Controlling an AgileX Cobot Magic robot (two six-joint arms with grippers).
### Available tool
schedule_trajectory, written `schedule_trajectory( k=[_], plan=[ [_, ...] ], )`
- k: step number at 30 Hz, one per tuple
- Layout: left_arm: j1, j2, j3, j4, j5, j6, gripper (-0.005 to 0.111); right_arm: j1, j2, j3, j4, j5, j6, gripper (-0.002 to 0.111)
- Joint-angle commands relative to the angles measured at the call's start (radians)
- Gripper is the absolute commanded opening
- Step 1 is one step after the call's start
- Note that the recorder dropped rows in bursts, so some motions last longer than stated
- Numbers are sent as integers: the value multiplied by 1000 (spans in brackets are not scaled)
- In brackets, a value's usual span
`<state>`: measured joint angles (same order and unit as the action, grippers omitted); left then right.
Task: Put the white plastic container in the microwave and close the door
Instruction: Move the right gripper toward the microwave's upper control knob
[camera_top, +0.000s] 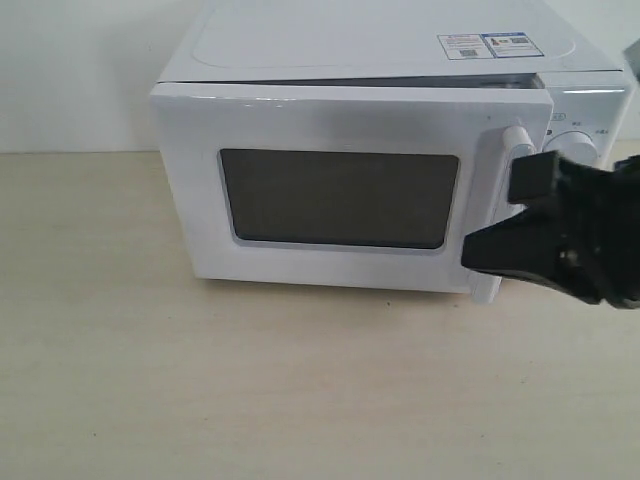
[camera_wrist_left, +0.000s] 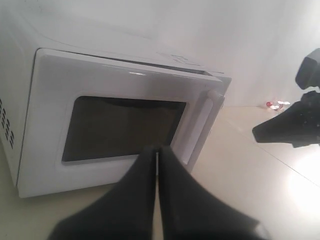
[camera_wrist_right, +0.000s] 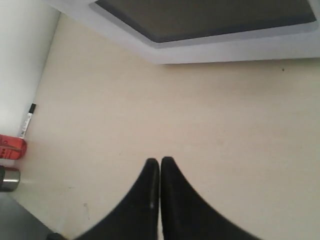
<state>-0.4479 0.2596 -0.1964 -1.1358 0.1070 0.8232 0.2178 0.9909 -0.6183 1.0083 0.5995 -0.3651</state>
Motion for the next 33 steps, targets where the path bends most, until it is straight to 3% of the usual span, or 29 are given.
schedule_trajectory(
  k=[1, 13, 20, 28, 33],
  plan=[
    [-5, -8, 5, -8, 5, -9, 4, 107, 84, 8, 80, -230, -141, 0],
    [-5, -8, 5, -8, 24, -9, 4, 636, 126, 122, 58, -1253, -244, 0],
    [-5, -8, 23, -8, 24, -9, 4, 651, 274, 127, 47, -1469, -237, 0],
    [-5, -8, 64, -8, -15, -9, 4, 651, 449, 127, -88, -1750, -156, 0],
    [-5, -8, 63, -8, -21, -9, 4, 649, 539, 127, -118, -1821, -78, 0]
  ],
)
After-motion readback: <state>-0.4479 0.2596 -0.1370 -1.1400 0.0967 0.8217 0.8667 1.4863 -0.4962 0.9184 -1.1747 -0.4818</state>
